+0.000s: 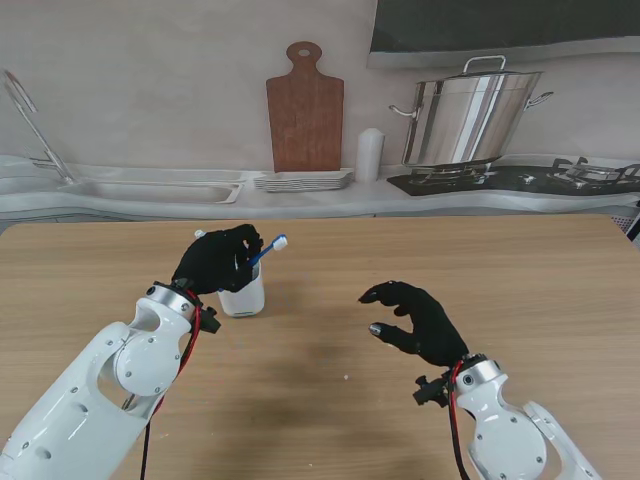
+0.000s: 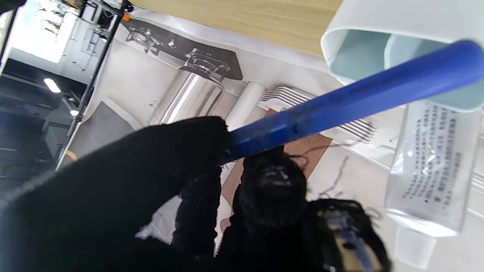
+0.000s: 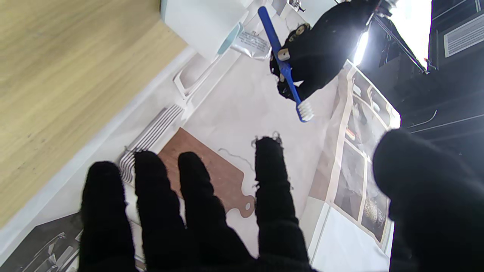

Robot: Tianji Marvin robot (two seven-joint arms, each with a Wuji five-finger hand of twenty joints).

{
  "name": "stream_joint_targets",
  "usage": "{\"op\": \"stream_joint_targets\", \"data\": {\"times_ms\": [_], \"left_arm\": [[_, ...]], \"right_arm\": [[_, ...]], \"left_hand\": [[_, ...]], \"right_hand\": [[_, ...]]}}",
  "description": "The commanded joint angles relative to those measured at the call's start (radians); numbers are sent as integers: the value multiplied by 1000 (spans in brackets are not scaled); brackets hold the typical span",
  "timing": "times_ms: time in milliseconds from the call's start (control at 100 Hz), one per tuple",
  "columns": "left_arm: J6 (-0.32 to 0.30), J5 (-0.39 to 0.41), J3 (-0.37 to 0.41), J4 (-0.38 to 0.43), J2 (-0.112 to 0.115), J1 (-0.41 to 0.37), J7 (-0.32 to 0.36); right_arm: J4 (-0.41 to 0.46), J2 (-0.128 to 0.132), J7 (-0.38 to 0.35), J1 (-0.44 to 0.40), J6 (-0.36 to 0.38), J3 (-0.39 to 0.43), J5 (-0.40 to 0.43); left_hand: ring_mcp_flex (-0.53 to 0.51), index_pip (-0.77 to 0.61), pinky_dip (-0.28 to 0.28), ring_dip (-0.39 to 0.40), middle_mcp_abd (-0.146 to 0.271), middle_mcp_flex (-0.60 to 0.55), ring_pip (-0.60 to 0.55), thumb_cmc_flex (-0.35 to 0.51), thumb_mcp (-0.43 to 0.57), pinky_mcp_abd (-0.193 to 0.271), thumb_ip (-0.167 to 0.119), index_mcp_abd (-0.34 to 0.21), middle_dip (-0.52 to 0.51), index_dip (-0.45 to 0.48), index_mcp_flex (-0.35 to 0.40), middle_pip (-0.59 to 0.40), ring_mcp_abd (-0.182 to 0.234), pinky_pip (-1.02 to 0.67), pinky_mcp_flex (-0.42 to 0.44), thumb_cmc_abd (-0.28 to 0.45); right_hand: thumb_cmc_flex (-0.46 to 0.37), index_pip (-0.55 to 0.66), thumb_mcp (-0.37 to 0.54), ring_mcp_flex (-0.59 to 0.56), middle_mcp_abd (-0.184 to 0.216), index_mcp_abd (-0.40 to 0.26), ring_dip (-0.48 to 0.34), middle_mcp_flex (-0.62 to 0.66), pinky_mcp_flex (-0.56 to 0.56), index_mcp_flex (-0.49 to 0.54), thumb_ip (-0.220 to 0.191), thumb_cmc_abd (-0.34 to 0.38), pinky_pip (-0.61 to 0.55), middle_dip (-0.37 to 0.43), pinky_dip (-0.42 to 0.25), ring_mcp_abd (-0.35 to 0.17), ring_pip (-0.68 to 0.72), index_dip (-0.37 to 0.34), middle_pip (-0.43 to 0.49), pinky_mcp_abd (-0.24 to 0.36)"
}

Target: Organize toothpaste and toothbrush

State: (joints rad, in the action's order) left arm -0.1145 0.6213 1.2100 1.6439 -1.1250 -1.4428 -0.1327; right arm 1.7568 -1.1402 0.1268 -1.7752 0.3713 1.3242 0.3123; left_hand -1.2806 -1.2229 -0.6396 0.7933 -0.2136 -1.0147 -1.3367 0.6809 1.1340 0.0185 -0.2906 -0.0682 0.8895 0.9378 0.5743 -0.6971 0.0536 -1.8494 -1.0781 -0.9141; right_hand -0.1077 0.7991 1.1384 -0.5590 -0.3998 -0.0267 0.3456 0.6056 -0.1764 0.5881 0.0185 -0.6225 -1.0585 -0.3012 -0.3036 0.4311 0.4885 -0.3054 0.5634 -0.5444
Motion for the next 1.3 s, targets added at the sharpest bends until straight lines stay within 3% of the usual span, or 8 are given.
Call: {"op": "stream_joint_targets", "data": {"times_ms": [0,210,400,590,740,930,1220,1290], "left_arm": [[-41,-7,11,-21,-5,18,10],[-73,-37,2,-75,-13,51,-13],[-86,-52,-1,-107,-17,70,-21],[-97,-68,-11,-143,-21,79,-34],[-101,-80,-17,-161,-23,83,-34],[-100,-88,-24,-182,-23,86,-29],[-97,-91,-24,-193,-20,80,-18],[-92,-88,-20,-192,-19,77,-12]], "right_arm": [[0,-4,-14,-6,-3,-1,4],[-1,-4,-16,-5,-6,-2,4],[-2,-4,-19,-3,-7,-2,3],[-4,-4,-19,-3,-6,-3,3],[-5,-3,-20,-1,-6,-4,3],[-6,-3,-20,-1,-7,-3,2],[-5,-3,-24,0,-8,-3,0],[-5,-3,-25,1,-9,-4,-1]], "left_hand": [[11,-66,10,-10,58,-20,10,92,50,47,-28,-77,40,28,1,-92,-25,-60,-7,84],[13,-56,26,6,66,13,53,101,34,3,1,-84,41,54,-20,-99,-44,-32,-1,104],[16,-41,38,30,73,49,116,111,2,-16,52,-99,36,70,-51,-98,-50,9,7,136],[18,-35,35,53,72,68,151,127,-12,-21,92,-97,28,77,-59,-103,-63,27,22,145],[18,-33,27,63,71,76,156,128,-21,-24,103,-99,26,77,-66,-105,-69,21,30,153],[15,-26,7,102,63,82,110,130,-41,10,119,-98,15,62,-66,-107,-77,-20,0,159],[16,-19,1,103,70,97,99,134,-82,4,144,-85,-4,9,-64,-100,-95,-26,-1,153],[17,-23,-1,104,71,104,103,139,-104,-1,174,-86,-12,-16,-68,-92,-103,-26,9,154]], "right_hand": [[22,-4,11,6,-7,1,-25,-17,8,11,39,-13,5,-1,5,-21,-1,1,-9,14],[22,-5,11,5,-8,1,-27,-15,7,11,39,-12,4,-1,5,-20,2,1,-9,12],[22,-5,11,3,-8,0,-27,-14,7,12,39,-13,3,-1,5,-20,4,1,-8,12],[23,-5,10,3,-8,1,-27,-14,7,13,39,-13,2,-1,5,-18,5,1,-9,11],[22,-6,11,2,-8,-1,-26,-12,7,12,39,-13,2,-1,5,-17,6,2,-8,9],[22,-6,11,2,-9,1,-26,-11,6,12,39,-12,1,-1,5,-17,5,1,-8,8],[22,-6,10,0,-9,-1,-25,-9,7,14,39,-13,1,0,6,-15,5,2,-10,7],[22,-6,11,0,-9,-1,-24,-10,6,13,39,-12,1,0,5,-15,5,2,-10,7]]}}
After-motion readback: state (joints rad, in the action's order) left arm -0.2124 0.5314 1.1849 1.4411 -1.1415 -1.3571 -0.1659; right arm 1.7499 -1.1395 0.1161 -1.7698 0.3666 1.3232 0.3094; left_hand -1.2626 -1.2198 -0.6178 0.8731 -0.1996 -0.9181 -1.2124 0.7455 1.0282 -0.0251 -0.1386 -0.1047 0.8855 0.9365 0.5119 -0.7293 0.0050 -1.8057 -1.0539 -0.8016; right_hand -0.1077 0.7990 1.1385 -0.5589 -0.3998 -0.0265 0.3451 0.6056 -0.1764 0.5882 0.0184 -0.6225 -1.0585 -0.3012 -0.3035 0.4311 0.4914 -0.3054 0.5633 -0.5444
